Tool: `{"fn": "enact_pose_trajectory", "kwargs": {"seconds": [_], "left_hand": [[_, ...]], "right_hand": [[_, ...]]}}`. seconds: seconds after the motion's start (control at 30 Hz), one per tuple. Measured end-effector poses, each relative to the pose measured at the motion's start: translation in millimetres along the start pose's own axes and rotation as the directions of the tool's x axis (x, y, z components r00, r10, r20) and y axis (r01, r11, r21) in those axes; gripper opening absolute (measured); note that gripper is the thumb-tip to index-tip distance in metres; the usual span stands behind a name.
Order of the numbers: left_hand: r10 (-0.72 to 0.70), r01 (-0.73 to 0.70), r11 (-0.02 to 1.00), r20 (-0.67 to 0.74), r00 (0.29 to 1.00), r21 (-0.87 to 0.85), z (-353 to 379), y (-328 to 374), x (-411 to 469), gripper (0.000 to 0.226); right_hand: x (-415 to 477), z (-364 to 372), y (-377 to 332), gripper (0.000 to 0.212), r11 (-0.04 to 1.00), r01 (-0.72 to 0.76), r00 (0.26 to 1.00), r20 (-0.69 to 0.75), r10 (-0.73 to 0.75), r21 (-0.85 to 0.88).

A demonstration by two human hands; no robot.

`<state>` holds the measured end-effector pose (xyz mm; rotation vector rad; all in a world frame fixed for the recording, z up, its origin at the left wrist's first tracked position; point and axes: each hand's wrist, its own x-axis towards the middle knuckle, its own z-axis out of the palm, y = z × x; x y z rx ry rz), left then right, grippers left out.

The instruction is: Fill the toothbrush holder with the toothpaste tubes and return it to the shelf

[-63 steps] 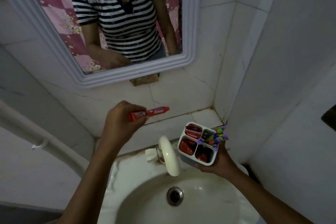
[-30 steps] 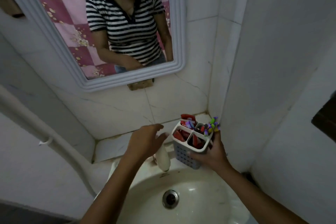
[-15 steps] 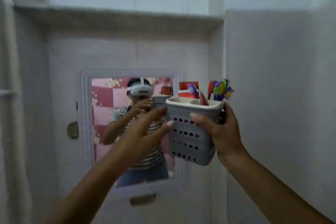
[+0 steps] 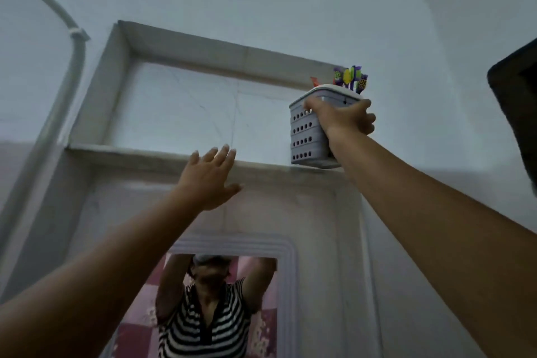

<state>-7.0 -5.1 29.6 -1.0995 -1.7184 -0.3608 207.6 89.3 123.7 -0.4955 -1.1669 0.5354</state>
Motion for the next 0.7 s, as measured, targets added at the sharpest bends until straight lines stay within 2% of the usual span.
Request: {"fn": "enact_pose_trajectory", "kwargs": {"seconds": [0.13, 0.33, 0.57, 0.63, 0.7], "left_hand": [[0.051, -0.054, 0.997, -0.057, 0.997, -0.046, 10, -3, -16, 0.078], [0.047, -0.057, 0.995, -0.115, 0.992, -0.087, 20, -7, -7, 0.081], [0.047, -0.063, 0.992, -0.143, 0.989, -0.113, 27, -7, -6, 0.082], [0.046, -0.062, 0.991, -0.134, 0.990, -0.120, 25, -7, -7, 0.083], [0.048, -0.059, 0.994, -0.114, 0.992, -0.091, 21, -7, -5, 0.086]], "right_hand": [[7, 16, 18, 0.130, 0.994, -0.060, 0.998, -0.029, 0.057, -0.087], [23, 51, 47, 0.134, 0.974, -0.029, 0.998, -0.068, 0.014, -0.223], [27, 63, 69, 0.141, 0.959, 0.037, 0.998, -0.035, -0.049, -0.282], [23, 62, 78, 0.137, 0.944, 0.091, 0.995, 0.000, -0.096, -0.318], [11, 58, 82, 0.122, 0.918, 0.175, 0.984, 0.043, -0.171, -0.355]]}}
